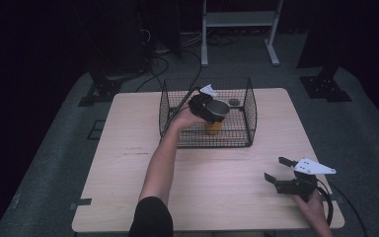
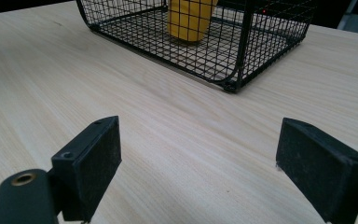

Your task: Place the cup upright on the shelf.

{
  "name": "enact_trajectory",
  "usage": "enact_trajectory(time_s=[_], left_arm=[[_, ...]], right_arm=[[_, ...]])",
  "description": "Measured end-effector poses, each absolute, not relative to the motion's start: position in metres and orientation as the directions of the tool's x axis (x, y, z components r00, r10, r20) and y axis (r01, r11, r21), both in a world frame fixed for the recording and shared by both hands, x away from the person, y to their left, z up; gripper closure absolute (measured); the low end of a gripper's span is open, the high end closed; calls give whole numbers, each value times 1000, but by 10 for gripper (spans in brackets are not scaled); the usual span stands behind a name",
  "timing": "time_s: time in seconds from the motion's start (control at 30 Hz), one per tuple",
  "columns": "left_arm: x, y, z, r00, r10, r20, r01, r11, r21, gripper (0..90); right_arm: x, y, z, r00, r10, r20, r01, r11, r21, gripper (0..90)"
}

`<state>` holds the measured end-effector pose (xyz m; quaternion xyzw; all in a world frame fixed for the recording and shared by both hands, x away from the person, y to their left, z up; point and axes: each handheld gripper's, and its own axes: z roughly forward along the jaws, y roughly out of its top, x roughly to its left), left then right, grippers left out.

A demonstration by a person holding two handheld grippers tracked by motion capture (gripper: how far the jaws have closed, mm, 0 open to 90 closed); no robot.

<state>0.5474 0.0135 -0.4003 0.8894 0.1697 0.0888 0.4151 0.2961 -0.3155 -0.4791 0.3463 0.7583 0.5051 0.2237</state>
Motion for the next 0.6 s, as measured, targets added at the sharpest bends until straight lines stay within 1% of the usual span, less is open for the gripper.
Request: enact_trajectory(time_s=[0.13,0.3,0.43,0.6], left_arm=[[547,14,-399,923,383,41,221,-615,757,128],[548,18,-400,917,396,51,228,-624,747,128],[548,20,-401,915,402,40,240,-619,748,121],[547,19,-402,915,402,39,241,-621,746,90]], right_arm=[[296,-315,-479,-660,751,11,300,250,921,130],[296,-316,-479,-658,753,15,302,246,921,130],[296,-315,-479,-659,752,12,301,249,921,130],[296,-316,-479,-659,752,12,300,249,921,130]])
